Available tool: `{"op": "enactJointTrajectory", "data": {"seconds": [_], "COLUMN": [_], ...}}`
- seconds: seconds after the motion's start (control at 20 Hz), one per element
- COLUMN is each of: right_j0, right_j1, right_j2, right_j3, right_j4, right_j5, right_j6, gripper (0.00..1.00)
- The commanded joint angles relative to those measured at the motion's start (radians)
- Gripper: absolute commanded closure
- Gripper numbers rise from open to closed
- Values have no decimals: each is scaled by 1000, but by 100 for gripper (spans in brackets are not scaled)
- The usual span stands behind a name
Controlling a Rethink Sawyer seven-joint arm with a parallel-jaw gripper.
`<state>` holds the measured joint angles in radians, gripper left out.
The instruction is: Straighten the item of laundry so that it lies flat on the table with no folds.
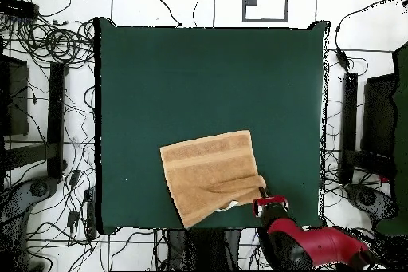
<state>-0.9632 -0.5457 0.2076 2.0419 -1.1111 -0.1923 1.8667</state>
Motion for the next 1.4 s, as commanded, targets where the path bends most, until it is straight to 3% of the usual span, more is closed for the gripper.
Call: {"op": "enactJointTrajectory", "data": {"seconds": [0.05,0.25,0.4,0.55,0.7,0.9,1.0,1.1,1.25,1.3,1.4], "right_j0": [-80,-86,42,-5,-118,-158,-139,-114,-18,52,109], "right_j1": [56,56,25,24,48,71,58,43,15,12,32], "right_j2": [222,231,103,171,322,344,322,298,191,98,-2], "right_j3": [-54,-53,-95,-83,-52,-55,-59,-61,-88,-114,-135], "right_j4": [48,32,-24,-65,-93,10,12,-16,-74,-62,6], "right_j5": [227,227,50,73,193,320,313,270,106,-18,-194], "right_j6": [15,10,44,23,-29,-74,-52,-21,36,17,-96], "gripper": [100,100,100,100,100,100,100,100,100,100,100]}}
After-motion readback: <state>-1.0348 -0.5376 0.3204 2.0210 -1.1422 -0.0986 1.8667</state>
